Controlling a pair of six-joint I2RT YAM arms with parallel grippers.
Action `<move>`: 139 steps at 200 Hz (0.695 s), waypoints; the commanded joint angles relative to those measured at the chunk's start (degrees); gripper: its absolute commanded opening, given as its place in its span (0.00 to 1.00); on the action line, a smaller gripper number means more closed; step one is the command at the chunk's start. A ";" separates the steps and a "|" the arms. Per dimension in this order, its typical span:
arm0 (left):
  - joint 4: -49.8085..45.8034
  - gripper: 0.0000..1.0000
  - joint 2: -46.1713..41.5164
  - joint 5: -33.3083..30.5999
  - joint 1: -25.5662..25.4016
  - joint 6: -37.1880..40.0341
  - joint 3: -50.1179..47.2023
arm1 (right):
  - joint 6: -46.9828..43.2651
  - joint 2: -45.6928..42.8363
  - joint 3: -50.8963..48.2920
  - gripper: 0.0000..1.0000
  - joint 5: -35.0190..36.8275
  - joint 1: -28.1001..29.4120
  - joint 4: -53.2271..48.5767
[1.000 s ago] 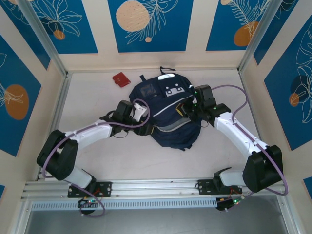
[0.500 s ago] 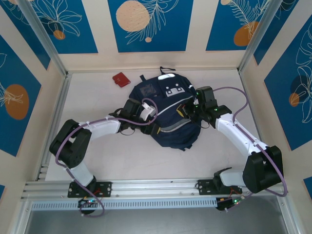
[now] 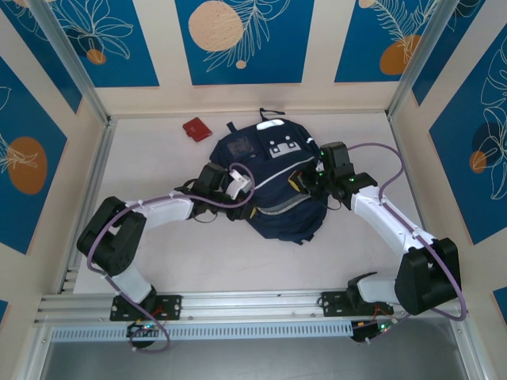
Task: Pack books, pencil case, and school supplies into a backpack
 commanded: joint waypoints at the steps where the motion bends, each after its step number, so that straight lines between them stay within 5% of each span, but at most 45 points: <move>1: 3.09 0.11 -2.33 2.06 -0.22 0.38 -1.26 | 0.11 -1.60 -0.38 0.00 -1.30 0.10 1.48; 31: 3.97 0.00 -3.11 0.05 -0.20 -0.42 -1.98 | -0.13 -1.56 -0.81 0.03 -1.40 0.57 0.90; 71: 6.49 0.00 -4.04 -0.83 -0.34 -3.26 -3.53 | 0.73 -1.90 -3.11 0.36 0.26 4.33 0.20; 139: 10.40 0.00 -4.19 -1.36 -0.39 -5.83 -5.63 | 8.07 0.38 -7.29 0.38 1.36 9.79 7.96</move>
